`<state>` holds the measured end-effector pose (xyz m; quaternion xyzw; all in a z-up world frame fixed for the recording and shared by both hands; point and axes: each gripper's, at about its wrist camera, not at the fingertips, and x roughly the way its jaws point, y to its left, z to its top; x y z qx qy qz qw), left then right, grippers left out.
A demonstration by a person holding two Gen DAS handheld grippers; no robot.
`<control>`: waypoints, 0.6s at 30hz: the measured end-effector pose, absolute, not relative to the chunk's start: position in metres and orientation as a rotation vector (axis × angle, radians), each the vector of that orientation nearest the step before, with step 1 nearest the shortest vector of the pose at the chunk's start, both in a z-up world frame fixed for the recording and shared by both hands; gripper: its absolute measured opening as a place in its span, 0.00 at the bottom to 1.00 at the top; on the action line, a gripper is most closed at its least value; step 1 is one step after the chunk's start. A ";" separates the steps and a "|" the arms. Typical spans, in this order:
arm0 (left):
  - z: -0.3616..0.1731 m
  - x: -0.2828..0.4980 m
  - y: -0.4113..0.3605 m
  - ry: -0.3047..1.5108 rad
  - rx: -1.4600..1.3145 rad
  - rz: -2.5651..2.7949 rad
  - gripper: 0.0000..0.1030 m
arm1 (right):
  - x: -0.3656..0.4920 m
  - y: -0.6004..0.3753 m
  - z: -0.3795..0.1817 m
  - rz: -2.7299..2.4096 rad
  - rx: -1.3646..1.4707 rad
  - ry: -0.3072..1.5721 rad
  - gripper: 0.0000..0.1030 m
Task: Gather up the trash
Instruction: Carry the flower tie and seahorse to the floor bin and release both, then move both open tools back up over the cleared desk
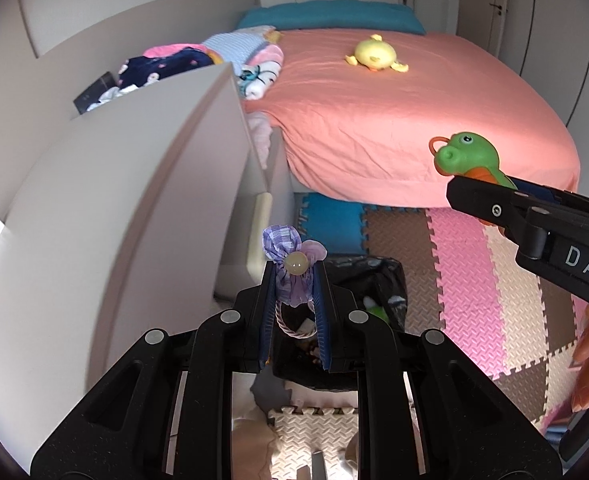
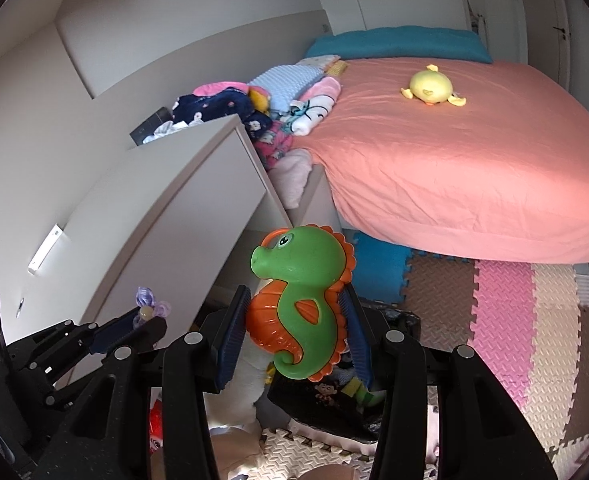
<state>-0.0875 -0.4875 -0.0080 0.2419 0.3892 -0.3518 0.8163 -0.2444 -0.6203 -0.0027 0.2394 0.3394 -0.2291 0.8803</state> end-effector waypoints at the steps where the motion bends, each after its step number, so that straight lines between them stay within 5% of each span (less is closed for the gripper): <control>1: -0.012 -0.087 -0.490 0.839 0.522 -0.753 0.17 | -0.243 -0.622 -0.006 -0.480 0.501 0.713 0.46; 5: -0.022 -0.084 -0.496 0.864 0.541 -0.744 0.20 | -0.237 -0.626 -0.013 -0.488 0.506 0.729 0.46; 6: -0.025 -0.085 -0.497 0.871 0.550 -0.743 0.30 | -0.235 -0.627 -0.014 -0.496 0.507 0.731 0.47; 7: -0.028 -0.083 -0.499 0.883 0.568 -0.729 0.64 | -0.235 -0.627 -0.015 -0.510 0.508 0.734 0.65; 8: -0.030 -0.080 -0.499 0.881 0.577 -0.711 0.88 | -0.233 -0.629 -0.015 -0.532 0.507 0.733 0.81; 9: -0.030 -0.081 -0.498 0.859 0.577 -0.687 0.94 | -0.233 -0.630 -0.016 -0.542 0.507 0.733 0.98; 18: -0.031 -0.079 -0.491 0.863 0.541 -0.674 0.94 | -0.235 -0.632 -0.022 -0.648 0.459 0.741 0.97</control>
